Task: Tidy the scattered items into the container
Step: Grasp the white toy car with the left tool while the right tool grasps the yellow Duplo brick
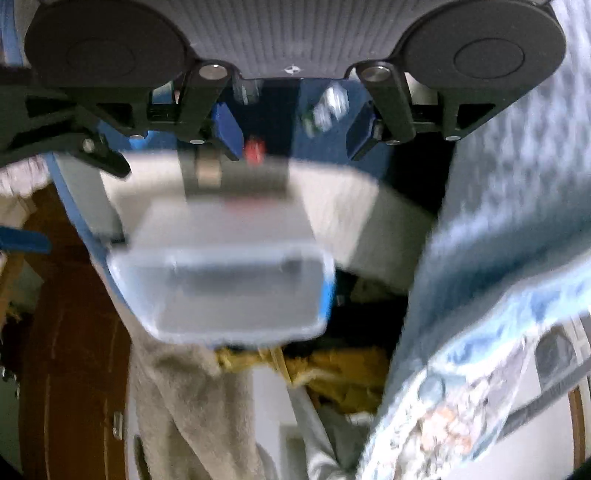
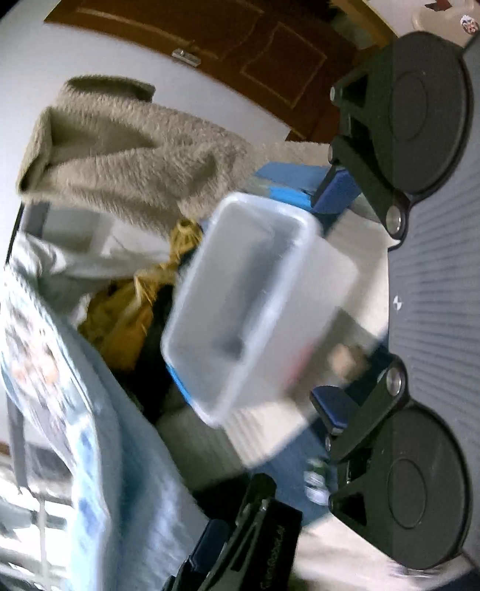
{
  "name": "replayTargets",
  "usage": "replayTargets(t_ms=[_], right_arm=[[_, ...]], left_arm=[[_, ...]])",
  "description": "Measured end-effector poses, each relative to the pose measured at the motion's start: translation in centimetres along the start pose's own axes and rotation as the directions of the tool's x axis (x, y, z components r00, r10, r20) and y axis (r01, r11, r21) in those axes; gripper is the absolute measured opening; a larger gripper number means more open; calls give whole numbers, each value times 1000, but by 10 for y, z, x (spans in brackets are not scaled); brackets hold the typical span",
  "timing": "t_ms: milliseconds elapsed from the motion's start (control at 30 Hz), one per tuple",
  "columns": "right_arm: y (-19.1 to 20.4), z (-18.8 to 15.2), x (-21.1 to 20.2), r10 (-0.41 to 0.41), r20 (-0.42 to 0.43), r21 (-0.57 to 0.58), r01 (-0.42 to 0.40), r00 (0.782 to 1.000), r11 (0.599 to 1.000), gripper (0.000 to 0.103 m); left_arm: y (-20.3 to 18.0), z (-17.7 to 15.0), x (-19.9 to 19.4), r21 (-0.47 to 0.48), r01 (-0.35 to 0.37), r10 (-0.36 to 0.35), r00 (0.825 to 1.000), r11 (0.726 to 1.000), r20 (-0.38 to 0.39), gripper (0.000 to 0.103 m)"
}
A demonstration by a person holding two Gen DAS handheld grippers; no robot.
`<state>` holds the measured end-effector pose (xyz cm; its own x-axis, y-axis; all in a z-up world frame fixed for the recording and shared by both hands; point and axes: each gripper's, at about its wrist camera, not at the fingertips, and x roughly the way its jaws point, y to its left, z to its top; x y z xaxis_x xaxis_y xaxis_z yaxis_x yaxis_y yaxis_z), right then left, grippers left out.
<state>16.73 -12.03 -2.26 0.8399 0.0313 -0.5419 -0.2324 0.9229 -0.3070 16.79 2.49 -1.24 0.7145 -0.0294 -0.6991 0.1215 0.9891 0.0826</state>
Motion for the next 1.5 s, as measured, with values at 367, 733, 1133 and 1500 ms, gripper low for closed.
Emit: replayTargets(t_ms=[367,733,1133,1500], right_arm=[[5,-78,-41,191,-123,192,-165,974,967,85],[33,-93,-48,236,-117,154,-217,965,964,85],[65,-103,-23,381,-165,89,-371,910,924,77],[85,-104,7,407,-236,70,-402,883,913,60]], left_arm=[[-9,-112,-13,-52,-68,56,979,996,-198,65],[18,-132,13,-272,-245,159,940,931,-302,65],[7,-134,38,-246,-205,117,937,947,-330,65],[19,-137,45,-280,-183,91,946,943,-311,61]])
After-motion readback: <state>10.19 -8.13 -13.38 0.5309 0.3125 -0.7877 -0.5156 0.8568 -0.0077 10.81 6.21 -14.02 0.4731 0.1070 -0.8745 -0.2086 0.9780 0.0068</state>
